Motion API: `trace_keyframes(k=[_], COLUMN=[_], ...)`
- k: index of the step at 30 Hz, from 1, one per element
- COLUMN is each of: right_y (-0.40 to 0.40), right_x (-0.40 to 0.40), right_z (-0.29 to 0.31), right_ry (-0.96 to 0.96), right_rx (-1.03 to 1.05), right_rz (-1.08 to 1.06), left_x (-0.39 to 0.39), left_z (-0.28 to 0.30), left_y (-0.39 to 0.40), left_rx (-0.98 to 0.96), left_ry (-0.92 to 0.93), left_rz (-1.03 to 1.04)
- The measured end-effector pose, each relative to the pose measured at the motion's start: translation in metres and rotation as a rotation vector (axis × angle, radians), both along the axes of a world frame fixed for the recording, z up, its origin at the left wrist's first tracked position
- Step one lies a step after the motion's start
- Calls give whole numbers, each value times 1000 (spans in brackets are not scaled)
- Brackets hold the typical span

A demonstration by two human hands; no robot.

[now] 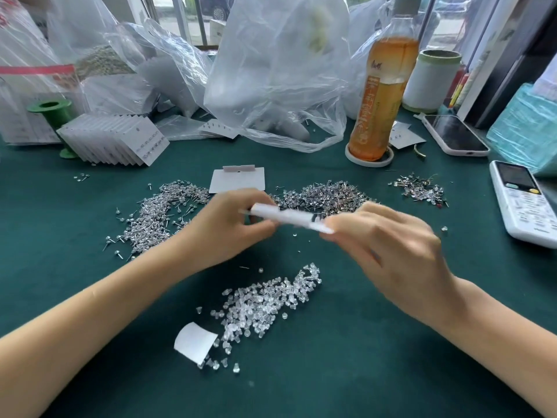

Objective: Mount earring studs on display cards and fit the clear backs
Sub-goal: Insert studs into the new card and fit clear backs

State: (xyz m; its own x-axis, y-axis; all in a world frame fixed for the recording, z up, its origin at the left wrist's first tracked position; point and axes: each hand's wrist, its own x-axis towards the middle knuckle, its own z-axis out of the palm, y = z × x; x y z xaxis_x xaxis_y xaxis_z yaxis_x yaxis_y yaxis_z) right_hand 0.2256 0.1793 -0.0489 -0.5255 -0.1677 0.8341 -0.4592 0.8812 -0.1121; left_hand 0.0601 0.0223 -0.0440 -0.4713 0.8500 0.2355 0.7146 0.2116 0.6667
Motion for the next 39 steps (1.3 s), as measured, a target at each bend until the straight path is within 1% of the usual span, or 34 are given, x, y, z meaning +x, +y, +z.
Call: trace_keyframes(k=[2, 4, 6, 9, 11, 15, 24, 27, 39], right_y=[-3, -8, -13, -15, -15, -17, -18, -19, -20], right_x=[2, 1, 0, -2, -2, -2, 1, 0, 2], right_z=[1, 0, -2, -4, -3, -4, 0, 0, -1], right_ry=[-20, 5, 22, 18, 7, -40, -107, -113, -126], right_rx=[202, 363, 453, 486, 485, 482, 432, 421, 429], right_rz=[32, 6, -26, -36, -39, -61, -87, -86, -88], left_x=[-5, -4, 2, 17, 24, 25, 30, 32, 29], left_z=[7, 16, 24, 28, 27, 24, 26, 28, 32], left_y=[-1, -2, -5, -8, -8, -11, -11, -11, -12], left_rx=[62, 127, 129, 46, -5, -59, -36, -28, -89], left_ry=[-110, -271, -415, -525, -523, -515, -438, -375, -234], left_rz=[63, 87, -14, -241, -310, -344, -345, -338, -390])
